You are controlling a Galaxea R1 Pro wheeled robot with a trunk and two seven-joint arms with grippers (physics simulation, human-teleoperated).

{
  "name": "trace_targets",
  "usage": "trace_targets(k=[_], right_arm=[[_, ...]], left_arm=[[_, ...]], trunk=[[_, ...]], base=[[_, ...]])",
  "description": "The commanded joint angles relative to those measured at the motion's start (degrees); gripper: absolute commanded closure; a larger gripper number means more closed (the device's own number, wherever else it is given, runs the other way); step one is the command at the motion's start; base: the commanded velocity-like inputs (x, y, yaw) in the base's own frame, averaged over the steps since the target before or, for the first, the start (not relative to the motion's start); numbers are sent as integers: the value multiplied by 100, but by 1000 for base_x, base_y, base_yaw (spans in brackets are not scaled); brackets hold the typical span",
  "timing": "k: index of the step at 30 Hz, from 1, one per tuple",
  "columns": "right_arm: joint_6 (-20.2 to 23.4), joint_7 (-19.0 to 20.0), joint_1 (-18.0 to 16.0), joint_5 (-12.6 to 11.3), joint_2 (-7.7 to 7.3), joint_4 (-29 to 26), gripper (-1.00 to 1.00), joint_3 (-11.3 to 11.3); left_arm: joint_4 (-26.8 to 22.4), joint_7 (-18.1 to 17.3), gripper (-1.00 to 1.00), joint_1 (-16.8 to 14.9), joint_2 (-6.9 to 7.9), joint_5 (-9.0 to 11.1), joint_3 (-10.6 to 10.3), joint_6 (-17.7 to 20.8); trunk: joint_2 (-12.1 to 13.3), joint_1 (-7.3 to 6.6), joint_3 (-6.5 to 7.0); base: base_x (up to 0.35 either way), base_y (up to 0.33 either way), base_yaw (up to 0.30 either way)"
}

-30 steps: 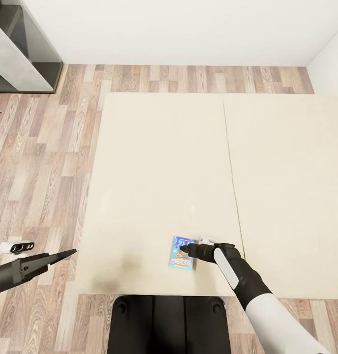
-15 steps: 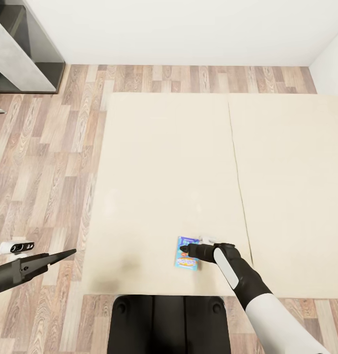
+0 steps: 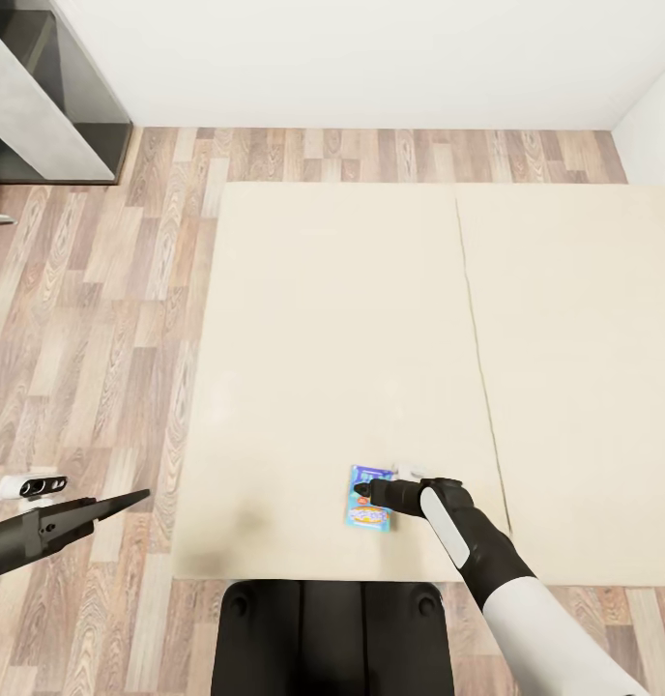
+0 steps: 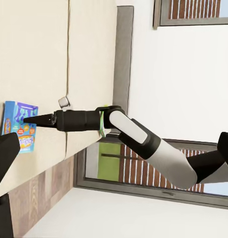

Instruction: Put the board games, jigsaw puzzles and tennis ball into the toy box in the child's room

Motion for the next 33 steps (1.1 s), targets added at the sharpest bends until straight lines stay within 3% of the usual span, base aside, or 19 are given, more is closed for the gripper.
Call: trace_targets(k=[1, 19, 33], right_arm=[[26, 22, -1, 25, 1, -5, -100, -4], [29, 23, -1, 25, 1, -5, -100, -4], [36, 30, -1, 25, 1, -5, -100, -4]], left_arm=[[0, -23, -100, -1, 2, -4, -3, 61], [0, -23, -100, -1, -7, -3, -8, 61], [0, -23, -100, -1, -7, -1, -8, 61]], trunk=[[-9, 3, -6], [-9, 3, -6], [-9, 3, -6]], base=[[0, 75, 0], [0, 48, 0], [0, 150, 0]])
